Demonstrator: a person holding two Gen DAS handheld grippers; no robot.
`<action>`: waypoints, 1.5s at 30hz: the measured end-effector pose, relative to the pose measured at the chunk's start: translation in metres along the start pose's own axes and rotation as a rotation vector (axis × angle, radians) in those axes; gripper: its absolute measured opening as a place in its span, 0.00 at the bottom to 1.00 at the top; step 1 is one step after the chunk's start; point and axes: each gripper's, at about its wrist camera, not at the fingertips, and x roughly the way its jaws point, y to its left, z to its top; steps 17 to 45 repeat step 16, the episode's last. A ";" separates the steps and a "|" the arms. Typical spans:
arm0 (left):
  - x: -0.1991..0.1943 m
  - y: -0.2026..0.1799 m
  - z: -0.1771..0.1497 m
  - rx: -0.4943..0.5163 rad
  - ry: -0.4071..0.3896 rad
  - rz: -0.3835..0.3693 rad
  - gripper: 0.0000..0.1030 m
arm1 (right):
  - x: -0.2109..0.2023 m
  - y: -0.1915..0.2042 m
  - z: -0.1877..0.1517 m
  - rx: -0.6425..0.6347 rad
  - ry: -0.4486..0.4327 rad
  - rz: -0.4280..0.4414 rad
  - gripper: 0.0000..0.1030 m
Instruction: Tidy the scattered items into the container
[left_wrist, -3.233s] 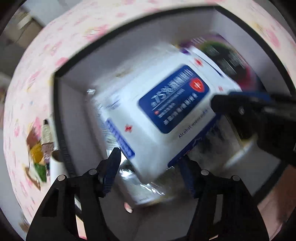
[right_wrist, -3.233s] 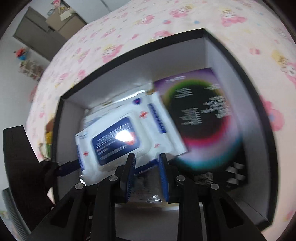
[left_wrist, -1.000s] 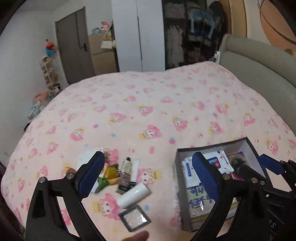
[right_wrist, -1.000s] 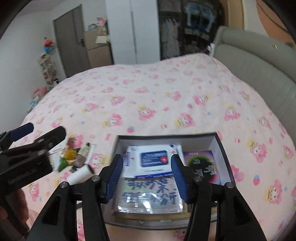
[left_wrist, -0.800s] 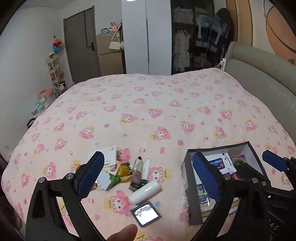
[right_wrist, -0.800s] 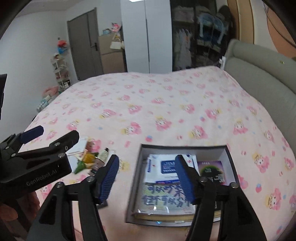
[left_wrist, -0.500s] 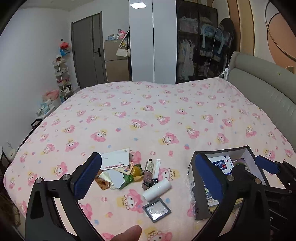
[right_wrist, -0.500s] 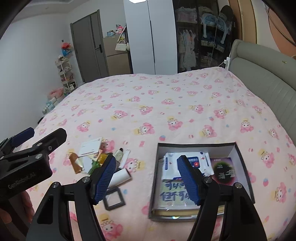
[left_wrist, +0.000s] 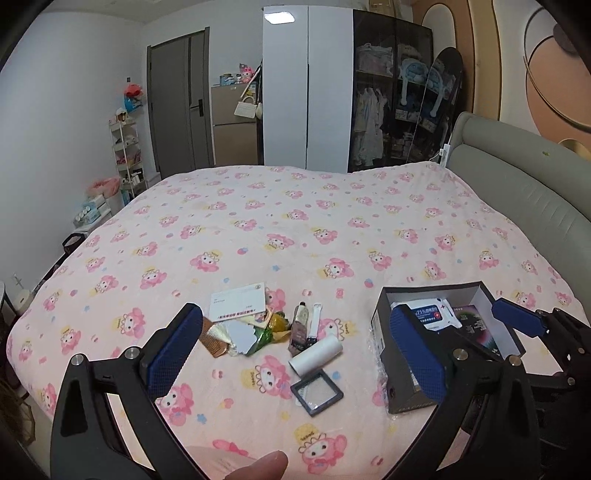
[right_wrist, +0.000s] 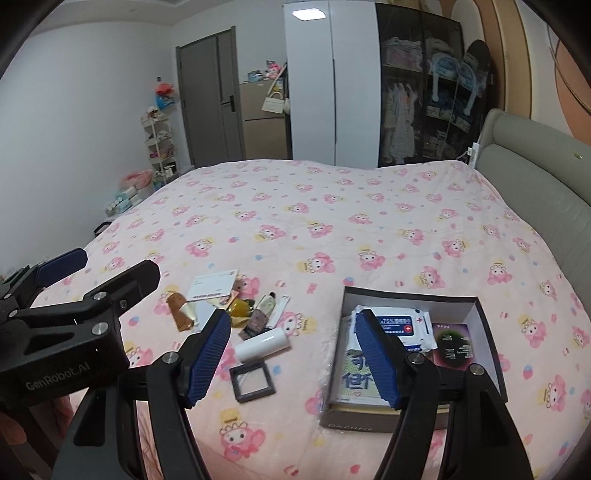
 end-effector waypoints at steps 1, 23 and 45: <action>-0.001 0.003 -0.003 -0.004 0.006 0.001 0.99 | 0.000 0.004 -0.002 -0.005 0.004 0.003 0.66; -0.011 0.019 -0.051 -0.042 0.057 -0.002 0.99 | -0.005 0.024 -0.035 -0.057 0.003 -0.065 0.66; -0.011 0.019 -0.051 -0.042 0.057 -0.002 0.99 | -0.005 0.024 -0.035 -0.057 0.003 -0.065 0.66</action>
